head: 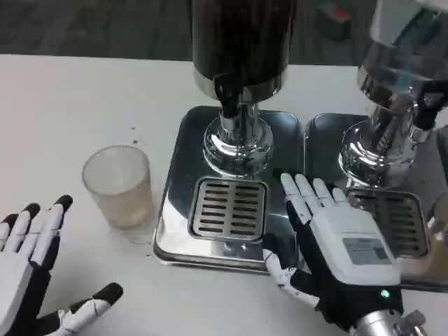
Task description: Grasp the cup under the faucet to collect the drink, then remove the cup.
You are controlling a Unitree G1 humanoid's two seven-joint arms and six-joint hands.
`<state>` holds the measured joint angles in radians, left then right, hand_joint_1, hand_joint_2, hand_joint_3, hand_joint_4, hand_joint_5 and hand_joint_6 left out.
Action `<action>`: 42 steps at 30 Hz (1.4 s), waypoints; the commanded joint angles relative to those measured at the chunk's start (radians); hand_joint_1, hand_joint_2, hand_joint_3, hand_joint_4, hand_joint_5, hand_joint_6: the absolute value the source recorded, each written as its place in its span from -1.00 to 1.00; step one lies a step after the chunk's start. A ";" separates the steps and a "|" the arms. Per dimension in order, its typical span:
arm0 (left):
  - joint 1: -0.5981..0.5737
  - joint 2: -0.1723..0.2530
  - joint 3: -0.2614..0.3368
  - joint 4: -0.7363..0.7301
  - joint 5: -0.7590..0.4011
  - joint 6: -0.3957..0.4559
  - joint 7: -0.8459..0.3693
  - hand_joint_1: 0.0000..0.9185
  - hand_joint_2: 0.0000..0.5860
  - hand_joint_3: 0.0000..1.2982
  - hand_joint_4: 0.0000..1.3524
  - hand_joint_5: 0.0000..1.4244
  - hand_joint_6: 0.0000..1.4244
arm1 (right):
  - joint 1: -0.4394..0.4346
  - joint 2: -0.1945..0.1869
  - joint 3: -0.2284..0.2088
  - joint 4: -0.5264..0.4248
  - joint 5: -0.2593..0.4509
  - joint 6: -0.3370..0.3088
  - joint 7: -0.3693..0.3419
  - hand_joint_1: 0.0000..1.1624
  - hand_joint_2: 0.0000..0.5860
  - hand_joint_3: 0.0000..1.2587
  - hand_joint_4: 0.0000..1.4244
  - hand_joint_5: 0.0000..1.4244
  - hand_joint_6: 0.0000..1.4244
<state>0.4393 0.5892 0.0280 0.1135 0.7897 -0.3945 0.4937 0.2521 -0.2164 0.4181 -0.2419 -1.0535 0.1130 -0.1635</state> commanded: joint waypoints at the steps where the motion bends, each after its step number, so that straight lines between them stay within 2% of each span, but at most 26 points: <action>1: 0.002 0.008 -0.002 0.009 -0.003 -0.004 0.008 -1.00 -0.49 -1.00 -1.00 -1.00 -1.00 | 0.000 -0.004 0.001 0.005 0.010 0.001 -0.003 -0.41 0.81 -1.00 -1.00 -1.00 -1.00; 12: 0.000 0.014 0.012 0.012 -0.014 -0.002 0.006 -1.00 -0.49 -1.00 -1.00 -1.00 -1.00 | 0.000 0.012 0.009 0.012 0.005 0.009 -0.008 -0.40 0.81 -1.00 -1.00 -1.00 -1.00; 18: -0.038 0.033 0.027 0.027 -0.033 -0.002 -0.013 -1.00 -0.51 -1.00 -1.00 -1.00 -1.00 | 0.003 0.016 0.013 0.008 0.000 0.017 -0.011 -0.39 0.81 -1.00 -1.00 -1.00 -1.00; 24: -0.098 0.033 0.032 0.061 -0.080 -0.019 -0.022 -1.00 -0.63 -1.00 -1.00 -1.00 -1.00 | 0.018 0.023 0.015 -0.004 -0.004 0.036 -0.014 -0.39 0.81 -1.00 -1.00 -1.00 -1.00; 29: -0.255 0.027 0.030 0.171 -0.203 -0.032 -0.112 -1.00 -0.79 -1.00 -1.00 -1.00 -1.00 | 0.019 0.025 0.021 -0.017 -0.015 0.054 -0.006 -0.39 0.81 -1.00 -1.00 -1.00 -1.00; 34: -0.341 0.004 0.020 0.280 -0.289 -0.066 -0.163 -1.00 -0.96 -1.00 -1.00 -1.00 -1.00 | 0.021 0.027 0.022 -0.020 -0.011 0.063 -0.006 -0.39 0.81 -1.00 -1.00 -1.00 -1.00; 42: -0.467 -0.043 -0.025 0.522 -0.354 -0.168 -0.194 -1.00 -1.00 -1.00 -1.00 -1.00 -1.00 | 0.026 0.032 0.028 -0.027 -0.016 0.079 -0.008 -0.39 0.81 -1.00 -1.00 -1.00 -1.00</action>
<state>0.0055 0.5634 0.0131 0.5772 0.4611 -0.5218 0.3026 0.2715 -0.1901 0.4446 -0.2490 -1.0641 0.1816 -0.1655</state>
